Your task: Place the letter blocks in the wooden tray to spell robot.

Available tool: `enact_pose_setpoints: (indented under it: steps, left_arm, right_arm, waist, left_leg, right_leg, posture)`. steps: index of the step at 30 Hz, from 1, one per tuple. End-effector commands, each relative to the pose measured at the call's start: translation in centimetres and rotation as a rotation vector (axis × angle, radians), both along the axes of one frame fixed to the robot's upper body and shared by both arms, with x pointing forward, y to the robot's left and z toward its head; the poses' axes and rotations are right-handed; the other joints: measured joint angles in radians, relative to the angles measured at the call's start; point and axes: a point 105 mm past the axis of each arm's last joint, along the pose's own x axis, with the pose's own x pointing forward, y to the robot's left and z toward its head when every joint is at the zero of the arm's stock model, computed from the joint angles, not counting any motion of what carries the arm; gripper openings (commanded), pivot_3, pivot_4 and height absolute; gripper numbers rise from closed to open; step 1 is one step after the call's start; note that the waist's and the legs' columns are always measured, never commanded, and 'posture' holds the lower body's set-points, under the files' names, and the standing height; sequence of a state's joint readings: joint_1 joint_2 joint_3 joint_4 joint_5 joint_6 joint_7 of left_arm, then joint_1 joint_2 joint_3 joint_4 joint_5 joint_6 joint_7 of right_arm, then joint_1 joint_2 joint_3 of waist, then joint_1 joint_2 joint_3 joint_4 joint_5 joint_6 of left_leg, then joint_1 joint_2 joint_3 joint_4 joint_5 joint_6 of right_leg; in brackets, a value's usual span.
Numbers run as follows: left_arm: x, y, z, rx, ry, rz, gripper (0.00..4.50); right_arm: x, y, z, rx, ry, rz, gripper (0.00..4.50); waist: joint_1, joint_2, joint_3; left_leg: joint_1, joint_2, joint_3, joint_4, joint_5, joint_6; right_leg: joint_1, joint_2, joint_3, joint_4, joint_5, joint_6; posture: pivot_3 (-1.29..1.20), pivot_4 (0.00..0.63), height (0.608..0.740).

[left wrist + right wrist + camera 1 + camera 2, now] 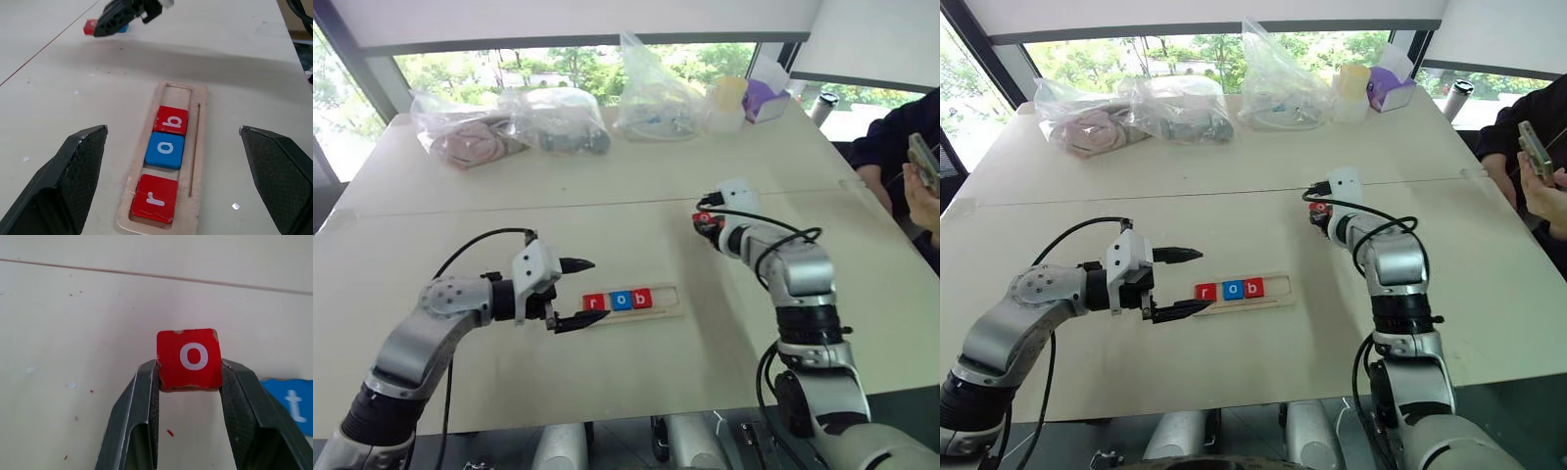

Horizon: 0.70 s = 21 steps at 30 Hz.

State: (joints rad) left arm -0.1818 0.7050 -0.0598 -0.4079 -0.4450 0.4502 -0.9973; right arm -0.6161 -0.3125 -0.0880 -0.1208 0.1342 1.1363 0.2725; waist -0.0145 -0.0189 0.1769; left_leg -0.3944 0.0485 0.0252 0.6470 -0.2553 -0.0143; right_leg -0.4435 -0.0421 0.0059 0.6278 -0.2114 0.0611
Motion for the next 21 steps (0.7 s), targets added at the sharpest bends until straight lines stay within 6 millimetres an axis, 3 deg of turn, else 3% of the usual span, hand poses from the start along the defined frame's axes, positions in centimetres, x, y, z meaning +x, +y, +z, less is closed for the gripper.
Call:
enact_pose_setpoints:
  steps: [1, 6, 15, 18, 21]
  left_arm:
    - [-0.3, -0.4, 0.8, -0.007, -0.042, -0.038, 4.5]
    - [-0.1, -0.7, 0.7, -0.011, -0.042, -0.056, 4.5]
    - [0.3, -0.7, 0.9, -0.008, -0.048, -0.076, 4.5]
    - [0.3, -0.7, 0.8, -0.001, -0.05, -0.081, 4.5]
    - [0.3, -0.6, 0.8, 0.004, -0.049, -0.087, 4.5]
  right_arm:
    - [-3.7, -0.3, 1.8, 0.017, -0.002, 0.009, 1.13]
    - [-8.3, -0.8, -1.0, 0.092, 0.126, -0.046, 1.13]
    - [-10.0, -1.5, -3.5, 0.133, 0.192, -0.141, 1.13]
    - [-10.1, -1.5, -3.5, 0.144, 0.201, -0.115, 2.61]
    - [-10.1, -1.7, -2.4, 0.104, 0.209, 0.032, 4.27]
  waist:
    - [0.002, 0.0, 0.0]
    - [0.0, 0.0, 0.0]
    - [-0.006, 0.001, 0.0]
    - [-0.005, 0.001, 0.0]
    - [-0.005, 0.002, 0.001]
  left_leg:
    - [0.0, 0.0, 0.0, 0.0, 0.0, 0.0]
    - [0.0, 0.0, 0.0, 0.0, 0.0, 0.0]
    - [0.0, 0.0, 0.0, 0.0, 0.0, 0.0]
    - [-0.003, 0.0, 0.0, -0.001, 0.0, 0.0]
    - [-0.007, 0.0, 0.0, -0.001, 0.0, 0.0]
  right_leg:
    - [0.0, 0.0, 0.0, 0.0, 0.0, 0.0]
    - [0.0, 0.0, 0.0, -0.001, -0.002, 0.003]
    - [-0.001, -0.001, -0.001, -0.003, -0.002, 0.003]
    - [-0.001, -0.001, -0.001, -0.007, -0.002, 0.003]
    - [-0.002, -0.002, -0.002, -0.01, -0.002, 0.003]
  posture:
    - [0.0, 0.15, 0.74]
    - [0.0, 0.15, 0.74]
    - [0.0, 0.15, 0.74]
    - [0.0, 0.15, 0.74]
    - [0.0, 0.15, 0.74]
